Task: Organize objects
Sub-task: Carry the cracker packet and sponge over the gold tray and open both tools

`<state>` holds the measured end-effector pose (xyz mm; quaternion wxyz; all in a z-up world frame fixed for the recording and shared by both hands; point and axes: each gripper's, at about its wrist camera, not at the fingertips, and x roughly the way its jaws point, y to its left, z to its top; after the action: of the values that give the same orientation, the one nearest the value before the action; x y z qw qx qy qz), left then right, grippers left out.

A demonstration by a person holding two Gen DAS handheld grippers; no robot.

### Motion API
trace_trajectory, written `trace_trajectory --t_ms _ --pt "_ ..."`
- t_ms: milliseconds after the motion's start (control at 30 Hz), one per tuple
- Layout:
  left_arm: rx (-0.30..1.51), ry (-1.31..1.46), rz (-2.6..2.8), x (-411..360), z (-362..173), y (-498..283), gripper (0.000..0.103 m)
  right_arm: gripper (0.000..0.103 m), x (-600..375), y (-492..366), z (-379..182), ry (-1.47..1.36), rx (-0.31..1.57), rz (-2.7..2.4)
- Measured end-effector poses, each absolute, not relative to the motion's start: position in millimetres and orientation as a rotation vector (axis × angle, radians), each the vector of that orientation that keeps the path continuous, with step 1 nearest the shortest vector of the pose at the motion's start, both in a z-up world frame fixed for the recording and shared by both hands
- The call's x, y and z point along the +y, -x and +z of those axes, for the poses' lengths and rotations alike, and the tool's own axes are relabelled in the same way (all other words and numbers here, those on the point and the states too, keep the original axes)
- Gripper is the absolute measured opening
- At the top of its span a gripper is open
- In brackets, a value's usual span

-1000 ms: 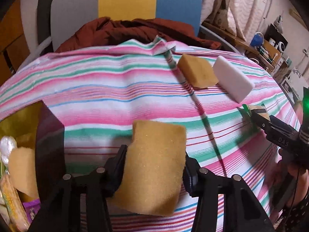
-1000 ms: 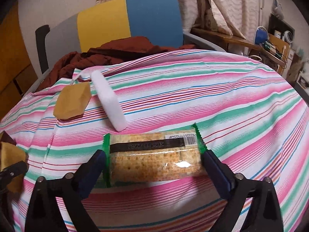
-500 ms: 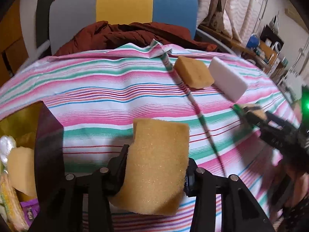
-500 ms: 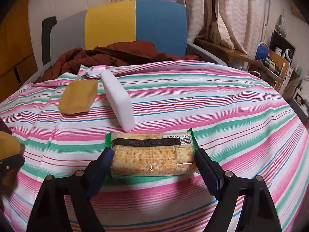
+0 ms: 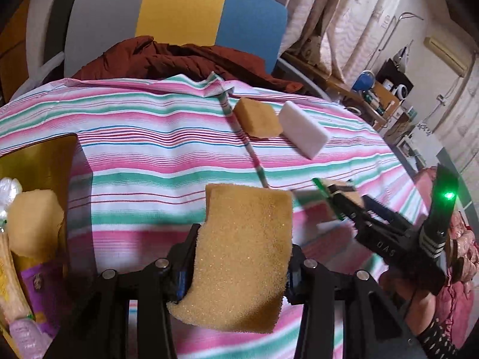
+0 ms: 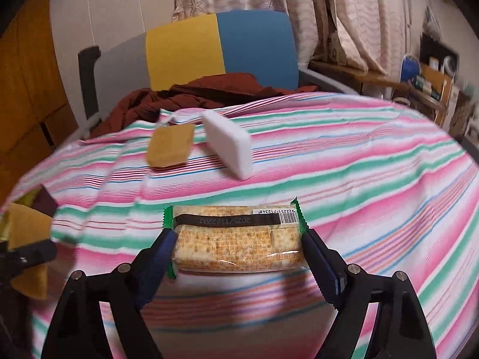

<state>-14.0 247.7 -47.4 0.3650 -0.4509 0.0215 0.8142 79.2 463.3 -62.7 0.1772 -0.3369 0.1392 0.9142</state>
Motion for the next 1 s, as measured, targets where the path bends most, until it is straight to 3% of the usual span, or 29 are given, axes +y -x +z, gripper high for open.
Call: trace_trajectory --t_ms 233,633,1000 --pt "0.063 1.104 2.102 223 -32 -5 0.045 0.085 427 -87 -57 0.968 0.512 2.659" --pt "-0.076 1.095 2.243 134 -15 8 0.045 0.085 341 -61 -24 1.010 0.504 2.878" --pt "-0.176 1.245 2.436 39 -24 75 0.045 0.085 240 -16 2 1.108 0.299 3.107"
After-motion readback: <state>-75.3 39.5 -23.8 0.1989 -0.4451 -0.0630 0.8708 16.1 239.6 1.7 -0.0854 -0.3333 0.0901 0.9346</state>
